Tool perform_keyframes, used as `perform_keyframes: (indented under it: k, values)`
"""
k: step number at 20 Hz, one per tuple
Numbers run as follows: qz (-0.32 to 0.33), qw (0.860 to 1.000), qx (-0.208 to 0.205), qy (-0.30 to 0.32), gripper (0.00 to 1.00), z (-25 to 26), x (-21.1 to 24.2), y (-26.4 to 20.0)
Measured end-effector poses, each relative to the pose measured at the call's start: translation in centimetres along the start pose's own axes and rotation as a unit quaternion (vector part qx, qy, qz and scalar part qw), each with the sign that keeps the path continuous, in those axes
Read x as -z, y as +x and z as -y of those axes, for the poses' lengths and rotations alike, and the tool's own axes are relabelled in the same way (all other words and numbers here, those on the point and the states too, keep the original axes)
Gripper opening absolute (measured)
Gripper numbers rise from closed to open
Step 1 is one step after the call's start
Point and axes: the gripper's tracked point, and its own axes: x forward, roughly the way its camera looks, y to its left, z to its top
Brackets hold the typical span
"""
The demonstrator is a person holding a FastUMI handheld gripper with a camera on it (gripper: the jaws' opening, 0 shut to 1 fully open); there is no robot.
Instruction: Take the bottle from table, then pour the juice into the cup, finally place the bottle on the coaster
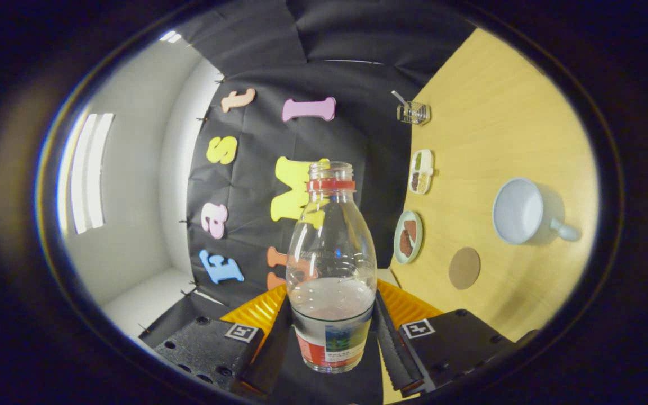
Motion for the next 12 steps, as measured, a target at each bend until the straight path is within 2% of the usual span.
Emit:
perform_keyframes:
  k: [2, 5, 12]
  values:
    - [-0.006, 0.998, 0.014, -0.062, 0.78, 0.0, -0.4, 0.0]
    - [-0.021, 0.987, 0.028, -0.159, 0.78, -0.7, -0.9, 0.1]
    - [-0.034, 0.942, 0.038, -0.332, 0.78, -0.8, -1.0, 1.8]
